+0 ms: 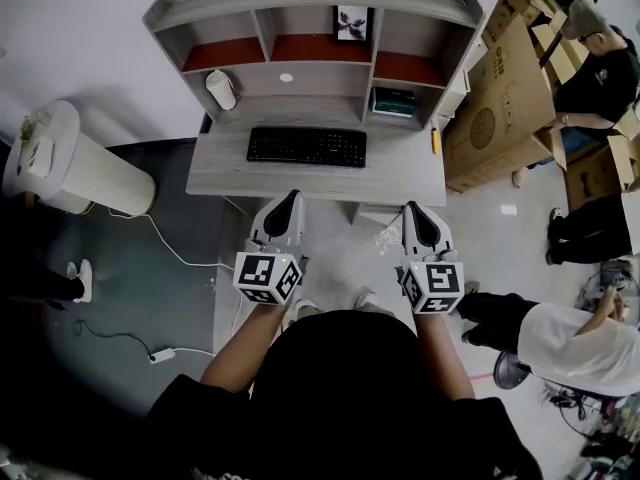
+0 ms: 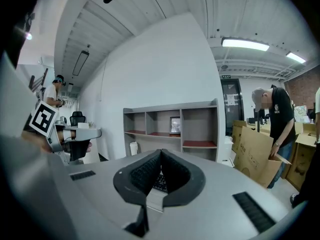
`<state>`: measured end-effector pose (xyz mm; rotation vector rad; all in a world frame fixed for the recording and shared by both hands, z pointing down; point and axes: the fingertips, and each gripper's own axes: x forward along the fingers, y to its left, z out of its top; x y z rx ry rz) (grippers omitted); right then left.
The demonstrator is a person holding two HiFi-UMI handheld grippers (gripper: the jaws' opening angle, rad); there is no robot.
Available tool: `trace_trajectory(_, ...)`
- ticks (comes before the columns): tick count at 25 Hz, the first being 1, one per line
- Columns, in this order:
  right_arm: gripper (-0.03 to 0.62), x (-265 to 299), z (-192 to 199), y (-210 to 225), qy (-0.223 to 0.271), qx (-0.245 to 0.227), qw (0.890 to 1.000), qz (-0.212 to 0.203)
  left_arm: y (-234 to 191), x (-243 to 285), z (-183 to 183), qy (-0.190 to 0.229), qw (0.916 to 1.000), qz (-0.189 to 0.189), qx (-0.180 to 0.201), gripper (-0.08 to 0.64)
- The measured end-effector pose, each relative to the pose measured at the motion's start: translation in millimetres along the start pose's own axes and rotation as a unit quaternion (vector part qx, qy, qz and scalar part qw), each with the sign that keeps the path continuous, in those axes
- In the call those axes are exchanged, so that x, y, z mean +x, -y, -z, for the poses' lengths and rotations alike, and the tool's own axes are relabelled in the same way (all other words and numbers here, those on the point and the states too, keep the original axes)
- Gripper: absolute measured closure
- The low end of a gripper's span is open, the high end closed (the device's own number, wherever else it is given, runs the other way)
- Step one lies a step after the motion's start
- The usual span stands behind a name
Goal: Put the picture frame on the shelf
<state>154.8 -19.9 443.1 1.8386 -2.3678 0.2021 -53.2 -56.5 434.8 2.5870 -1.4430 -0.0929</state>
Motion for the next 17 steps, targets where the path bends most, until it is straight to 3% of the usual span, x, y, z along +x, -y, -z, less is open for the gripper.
trace_trajectory(6,0.58,-5.5,-0.9,13.5,0.001,0.004,1.0,-0.002,12.5,5.4,0.3,-0.006,0.9996,-0.007,0.027,0.543)
trace_trajectory(10,0.58,-7.3,-1.9,23.5,0.004,0.002,1.0,-0.007,23.0,7.3,-3.1,-0.005,0.9969,-0.012,0.077,0.543)
trace_trajectory(17,0.58,-7.0,6.0,49.4,0.004,0.003,1.0,-0.002,22.4,17.2,12.7,-0.011,0.9993,-0.03,0.02,0.543)
